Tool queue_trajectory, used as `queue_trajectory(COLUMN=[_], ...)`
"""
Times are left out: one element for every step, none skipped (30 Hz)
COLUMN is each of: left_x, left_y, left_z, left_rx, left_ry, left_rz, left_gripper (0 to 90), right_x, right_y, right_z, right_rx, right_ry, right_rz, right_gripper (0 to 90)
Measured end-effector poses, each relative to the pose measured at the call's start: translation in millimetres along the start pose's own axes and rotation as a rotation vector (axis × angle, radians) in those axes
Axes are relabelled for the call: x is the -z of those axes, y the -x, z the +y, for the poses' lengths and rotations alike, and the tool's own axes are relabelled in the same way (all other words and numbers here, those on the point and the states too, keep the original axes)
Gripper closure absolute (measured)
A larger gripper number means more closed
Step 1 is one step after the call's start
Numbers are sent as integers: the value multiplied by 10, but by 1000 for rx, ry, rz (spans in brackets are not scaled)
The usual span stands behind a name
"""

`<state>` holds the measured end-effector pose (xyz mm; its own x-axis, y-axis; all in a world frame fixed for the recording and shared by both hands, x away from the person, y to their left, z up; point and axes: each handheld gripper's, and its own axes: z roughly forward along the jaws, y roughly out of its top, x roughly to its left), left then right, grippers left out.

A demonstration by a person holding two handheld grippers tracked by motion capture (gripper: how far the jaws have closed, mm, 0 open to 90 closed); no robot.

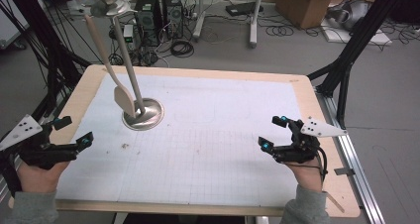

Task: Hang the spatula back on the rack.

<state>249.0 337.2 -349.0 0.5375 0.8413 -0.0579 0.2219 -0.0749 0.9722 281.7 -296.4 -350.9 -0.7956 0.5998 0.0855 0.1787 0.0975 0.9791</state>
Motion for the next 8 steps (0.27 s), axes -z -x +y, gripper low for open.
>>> queue_trajectory(left_x=[-2, -3, -3, -3, -1, 1, 1, 1], left_y=[-2, -1, 2, 6, 8, 13, 20, 21], left_z=[0, 2, 4, 7, 10, 10, 9, 7], left_rx=[1, 4, 4, 2, 2, 4, 4, -1], left_ry=[-1, -2, 0, 1, 0, 2, 6, 0], left_rz=[-1, -2, -3, -4, -2, -1, 0, 2], left_gripper=[53, 53, 53, 54, 54, 54, 54, 53], right_x=[1, 3, 3, 3, 1, 0, 0, 1], right_y=[-2, -3, -3, -4, 0, -6, -8, -11], right_z=[0, 1, 1, 2, 3, 6, 9, 12], right_rx=[-2, -7, -7, -7, 1, -2, -2, -4], right_ry=[0, 1, 1, 2, 10, 13, 16, 19], right_rz=[-1, -6, -6, -6, -9, -7, -6, -5], right_gripper=[89, 89, 89, 89, 90, 90, 89, 90])
